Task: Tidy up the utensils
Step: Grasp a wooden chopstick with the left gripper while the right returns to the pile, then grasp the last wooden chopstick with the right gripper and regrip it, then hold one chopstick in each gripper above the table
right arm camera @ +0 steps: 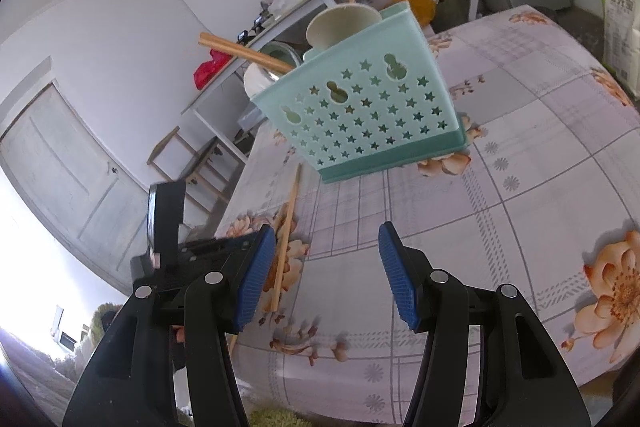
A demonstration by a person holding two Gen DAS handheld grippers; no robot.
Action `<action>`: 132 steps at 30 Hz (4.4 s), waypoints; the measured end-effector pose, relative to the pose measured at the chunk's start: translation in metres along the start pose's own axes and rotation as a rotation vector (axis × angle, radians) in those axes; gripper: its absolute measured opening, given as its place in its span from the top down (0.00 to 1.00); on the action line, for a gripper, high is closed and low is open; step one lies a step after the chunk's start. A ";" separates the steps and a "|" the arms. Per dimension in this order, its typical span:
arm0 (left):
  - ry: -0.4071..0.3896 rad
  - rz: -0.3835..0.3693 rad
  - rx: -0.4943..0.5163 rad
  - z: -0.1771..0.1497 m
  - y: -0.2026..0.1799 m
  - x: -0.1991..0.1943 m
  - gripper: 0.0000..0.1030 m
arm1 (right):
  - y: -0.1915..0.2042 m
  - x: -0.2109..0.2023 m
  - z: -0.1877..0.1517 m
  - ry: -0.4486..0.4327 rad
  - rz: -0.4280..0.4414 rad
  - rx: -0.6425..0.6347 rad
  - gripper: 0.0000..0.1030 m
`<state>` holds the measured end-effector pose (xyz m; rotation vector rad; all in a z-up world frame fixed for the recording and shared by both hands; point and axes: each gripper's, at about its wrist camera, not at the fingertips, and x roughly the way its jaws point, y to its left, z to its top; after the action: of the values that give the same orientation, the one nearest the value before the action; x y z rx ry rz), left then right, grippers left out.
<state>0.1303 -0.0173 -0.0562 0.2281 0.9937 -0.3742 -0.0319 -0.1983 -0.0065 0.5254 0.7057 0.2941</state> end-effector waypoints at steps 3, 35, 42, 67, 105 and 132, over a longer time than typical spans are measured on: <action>-0.015 0.007 -0.021 0.005 0.004 0.004 0.87 | 0.004 0.004 -0.002 0.014 -0.004 -0.009 0.48; -0.064 0.061 -0.107 -0.026 0.024 -0.016 0.94 | 0.070 0.086 -0.031 0.235 -0.107 -0.307 0.54; -0.070 0.067 -0.107 -0.028 0.026 -0.017 0.94 | 0.091 0.115 -0.046 0.288 -0.188 -0.462 0.57; -0.081 0.056 -0.098 -0.029 0.028 -0.017 0.94 | 0.061 0.071 -0.062 0.432 -0.300 -0.432 0.95; -0.033 -0.059 -0.074 -0.013 -0.004 -0.011 0.94 | -0.002 0.065 -0.011 0.258 -0.317 -0.189 0.95; -0.021 0.045 0.070 0.004 -0.048 -0.004 0.94 | -0.004 0.067 -0.014 0.235 -0.352 -0.221 0.95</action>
<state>0.1120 -0.0619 -0.0515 0.3084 0.9538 -0.3704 0.0077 -0.1683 -0.0530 0.1509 0.9650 0.1012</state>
